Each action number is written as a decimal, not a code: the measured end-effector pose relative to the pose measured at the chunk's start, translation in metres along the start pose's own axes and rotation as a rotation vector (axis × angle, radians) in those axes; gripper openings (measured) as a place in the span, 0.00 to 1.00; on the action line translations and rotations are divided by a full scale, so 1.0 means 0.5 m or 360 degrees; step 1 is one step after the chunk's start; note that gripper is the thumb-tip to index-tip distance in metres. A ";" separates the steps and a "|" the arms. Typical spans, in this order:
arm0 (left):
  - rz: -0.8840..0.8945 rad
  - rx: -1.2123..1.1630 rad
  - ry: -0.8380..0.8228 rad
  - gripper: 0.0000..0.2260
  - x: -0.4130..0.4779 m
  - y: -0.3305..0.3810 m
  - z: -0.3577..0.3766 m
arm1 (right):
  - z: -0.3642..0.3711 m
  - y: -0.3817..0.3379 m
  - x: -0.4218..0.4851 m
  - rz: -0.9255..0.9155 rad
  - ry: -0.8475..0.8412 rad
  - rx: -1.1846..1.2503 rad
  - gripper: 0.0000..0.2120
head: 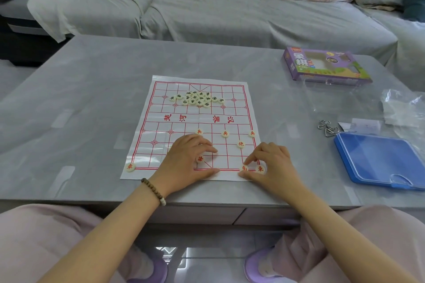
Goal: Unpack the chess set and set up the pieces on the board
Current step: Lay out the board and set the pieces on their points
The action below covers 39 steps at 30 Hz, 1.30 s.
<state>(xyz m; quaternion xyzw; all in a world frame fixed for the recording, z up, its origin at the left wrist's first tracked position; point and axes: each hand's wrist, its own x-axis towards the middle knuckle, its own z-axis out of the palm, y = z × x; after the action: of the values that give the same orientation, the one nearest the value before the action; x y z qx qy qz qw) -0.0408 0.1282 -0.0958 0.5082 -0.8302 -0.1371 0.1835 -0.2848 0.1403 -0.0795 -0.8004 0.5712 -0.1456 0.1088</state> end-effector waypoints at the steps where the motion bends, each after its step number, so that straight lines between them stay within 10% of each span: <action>1: -0.0007 0.0012 0.0005 0.28 -0.002 -0.001 -0.004 | 0.001 0.000 -0.001 -0.0001 0.0010 -0.0001 0.14; 9: -0.0383 -0.0251 0.0312 0.22 -0.041 -0.079 -0.088 | -0.004 -0.037 0.025 -0.0031 0.0146 0.0313 0.13; 22: -0.0455 -0.0182 -0.0150 0.16 -0.046 -0.122 -0.115 | 0.040 -0.174 0.152 -0.0074 0.0057 0.0625 0.04; 39: -0.0587 -0.0121 0.0005 0.18 0.030 -0.171 -0.115 | 0.064 -0.161 0.203 0.0066 0.0030 0.0625 0.03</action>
<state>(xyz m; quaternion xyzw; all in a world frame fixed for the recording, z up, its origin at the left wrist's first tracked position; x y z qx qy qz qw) 0.0462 0.0742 -0.0769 0.6447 -0.7169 -0.1990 0.1756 -0.1714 0.0708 -0.0709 -0.7504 0.5492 -0.2596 0.2605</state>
